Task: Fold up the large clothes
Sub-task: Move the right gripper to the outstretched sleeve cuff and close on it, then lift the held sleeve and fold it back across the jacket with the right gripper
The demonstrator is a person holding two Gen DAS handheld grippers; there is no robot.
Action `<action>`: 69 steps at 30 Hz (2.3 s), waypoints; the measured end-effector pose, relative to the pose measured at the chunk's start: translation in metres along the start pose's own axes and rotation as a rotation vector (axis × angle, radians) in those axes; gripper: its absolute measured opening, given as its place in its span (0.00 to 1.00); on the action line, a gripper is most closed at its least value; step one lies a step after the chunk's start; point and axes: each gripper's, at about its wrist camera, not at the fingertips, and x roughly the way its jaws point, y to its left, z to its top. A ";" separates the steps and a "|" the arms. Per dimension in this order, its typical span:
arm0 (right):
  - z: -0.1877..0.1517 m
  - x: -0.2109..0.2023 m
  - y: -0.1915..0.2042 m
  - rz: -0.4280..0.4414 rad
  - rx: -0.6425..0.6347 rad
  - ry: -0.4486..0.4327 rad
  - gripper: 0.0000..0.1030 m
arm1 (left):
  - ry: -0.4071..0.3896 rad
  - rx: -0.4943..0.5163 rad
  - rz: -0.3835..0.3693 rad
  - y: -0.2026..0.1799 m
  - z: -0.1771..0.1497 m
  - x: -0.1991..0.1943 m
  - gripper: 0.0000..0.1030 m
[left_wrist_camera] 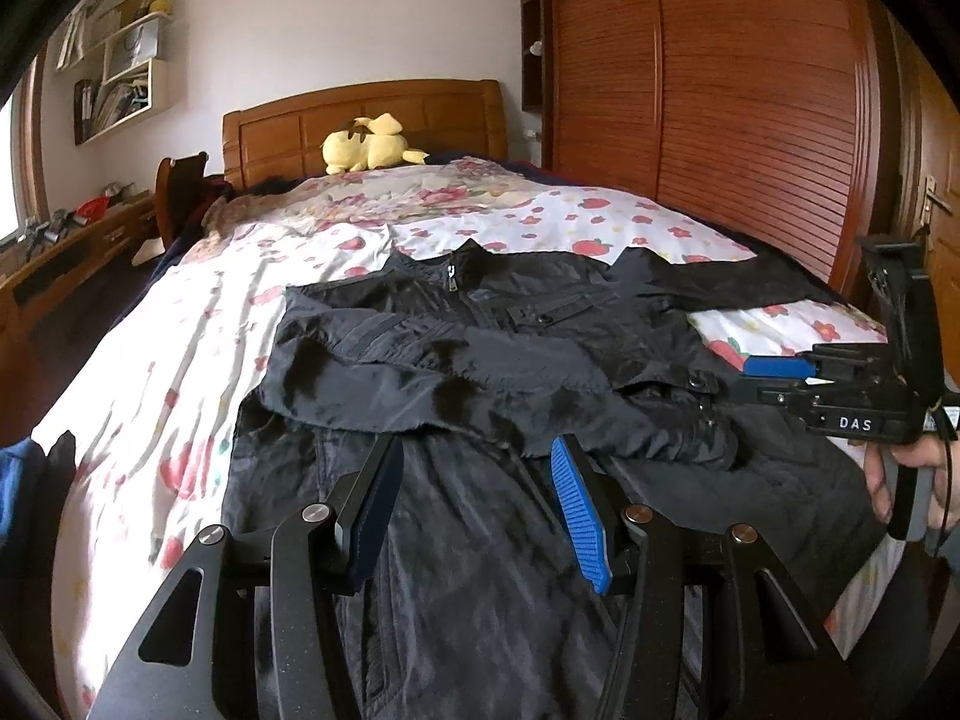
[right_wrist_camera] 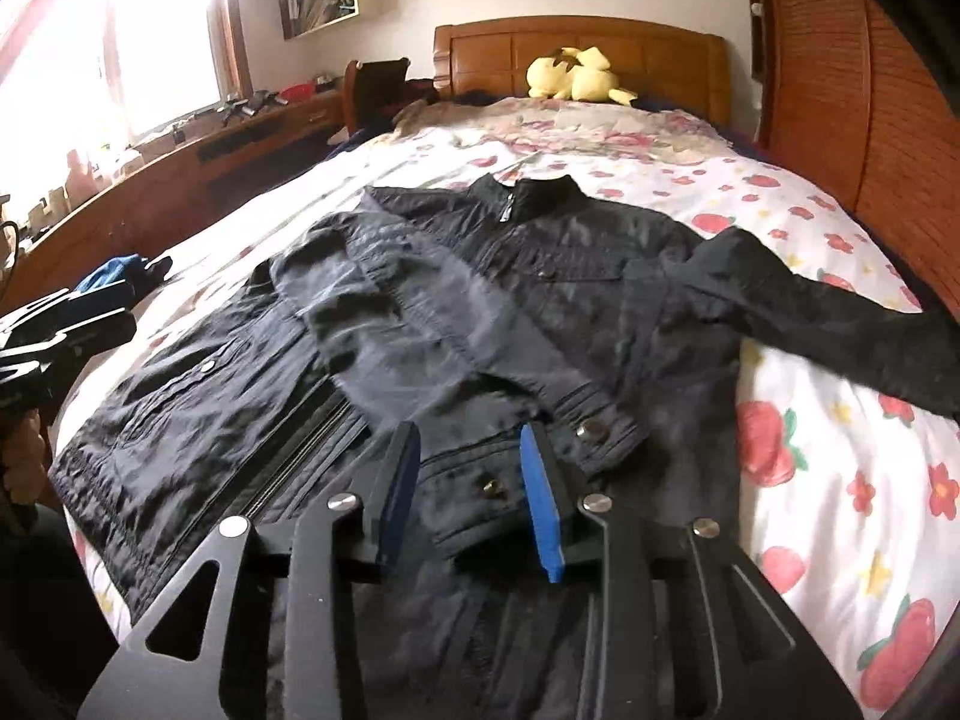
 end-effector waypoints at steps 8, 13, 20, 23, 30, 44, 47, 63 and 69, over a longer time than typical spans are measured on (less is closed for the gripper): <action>0.008 0.042 -0.017 0.016 0.014 0.050 0.35 | 0.002 -0.012 -0.018 -0.004 0.005 0.037 0.52; 0.005 0.077 -0.027 -0.001 0.026 0.118 0.35 | 0.009 -0.005 -0.030 -0.005 0.003 0.068 0.52; -0.008 0.087 -0.036 0.027 0.078 0.128 0.35 | 0.054 -0.022 -0.056 0.000 -0.014 0.103 0.52; -0.006 0.074 -0.037 -0.002 0.084 0.096 0.35 | 0.063 -0.024 -0.074 0.001 -0.016 0.108 0.52; 0.012 0.019 -0.074 -0.111 0.080 -0.011 0.35 | 0.041 -0.022 -0.078 0.001 -0.020 0.106 0.52; 0.027 -0.033 -0.309 -0.535 0.349 0.013 0.37 | 0.067 -0.004 -0.059 -0.005 -0.023 0.113 0.52; 0.022 -0.045 -0.354 -0.581 0.438 0.020 0.37 | 0.071 -0.004 -0.059 -0.005 -0.023 0.114 0.52; -0.016 -0.053 -0.444 -0.693 0.669 0.155 0.38 | 0.090 -0.008 -0.060 -0.003 -0.024 0.119 0.52; -0.022 -0.046 -0.449 -0.657 0.720 0.179 0.38 | 0.093 -0.008 -0.059 -0.003 -0.024 0.120 0.52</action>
